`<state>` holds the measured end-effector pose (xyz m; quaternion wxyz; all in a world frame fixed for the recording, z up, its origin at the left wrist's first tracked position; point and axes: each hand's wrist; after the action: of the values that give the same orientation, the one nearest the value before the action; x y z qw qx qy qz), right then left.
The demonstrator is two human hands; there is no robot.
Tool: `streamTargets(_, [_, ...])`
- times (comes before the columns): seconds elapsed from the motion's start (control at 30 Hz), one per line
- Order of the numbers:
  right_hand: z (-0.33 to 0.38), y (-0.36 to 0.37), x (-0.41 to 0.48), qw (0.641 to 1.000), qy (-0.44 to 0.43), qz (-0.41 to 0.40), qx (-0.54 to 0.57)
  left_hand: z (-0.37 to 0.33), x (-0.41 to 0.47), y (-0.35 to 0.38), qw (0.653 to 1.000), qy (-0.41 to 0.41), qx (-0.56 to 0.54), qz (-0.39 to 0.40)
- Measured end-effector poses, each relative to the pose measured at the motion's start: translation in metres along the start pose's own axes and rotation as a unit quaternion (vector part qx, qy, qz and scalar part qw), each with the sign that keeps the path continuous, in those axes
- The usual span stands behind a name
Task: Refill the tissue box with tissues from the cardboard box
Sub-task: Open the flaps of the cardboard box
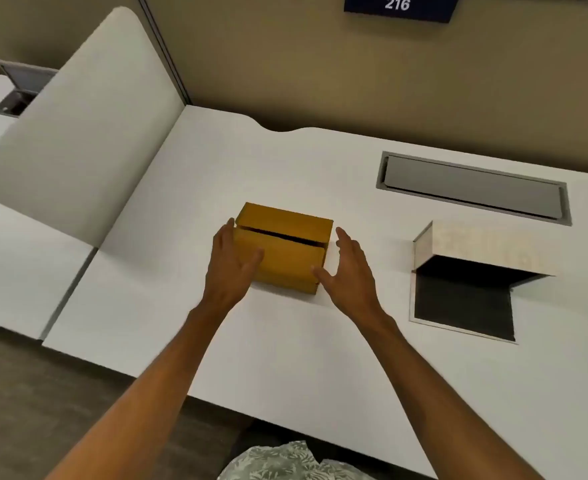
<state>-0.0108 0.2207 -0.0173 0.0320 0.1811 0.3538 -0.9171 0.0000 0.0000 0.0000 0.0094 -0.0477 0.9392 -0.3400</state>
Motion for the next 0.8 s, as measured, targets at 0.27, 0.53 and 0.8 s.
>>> streamTargets(0.27, [0.014, 0.038, 0.007, 0.993, 0.096, -0.04, 0.051, 0.043, 0.034, -0.016, 0.993, -0.082, -0.068, 0.041])
streamTargets(0.53, [0.017, 0.045, 0.008, 0.979, 0.129, -0.095, 0.123, 0.06, 0.054, -0.031, 0.989, -0.095, -0.111, 0.034])
streamTargets(0.8, [0.004, 0.047, -0.014, 0.985, 0.023, -0.16, 0.055, 0.073, 0.113, -0.06, 0.978, 0.008, -0.121, 0.17])
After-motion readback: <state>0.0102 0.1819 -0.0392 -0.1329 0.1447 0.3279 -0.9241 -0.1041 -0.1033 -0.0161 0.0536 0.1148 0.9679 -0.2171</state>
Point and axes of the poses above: each hand's wrist, its own x-axis towards the middle knuckle, its own y-axis out of the palm, z = x × y, and after that the axes turned 14 degrees about y, right-handed
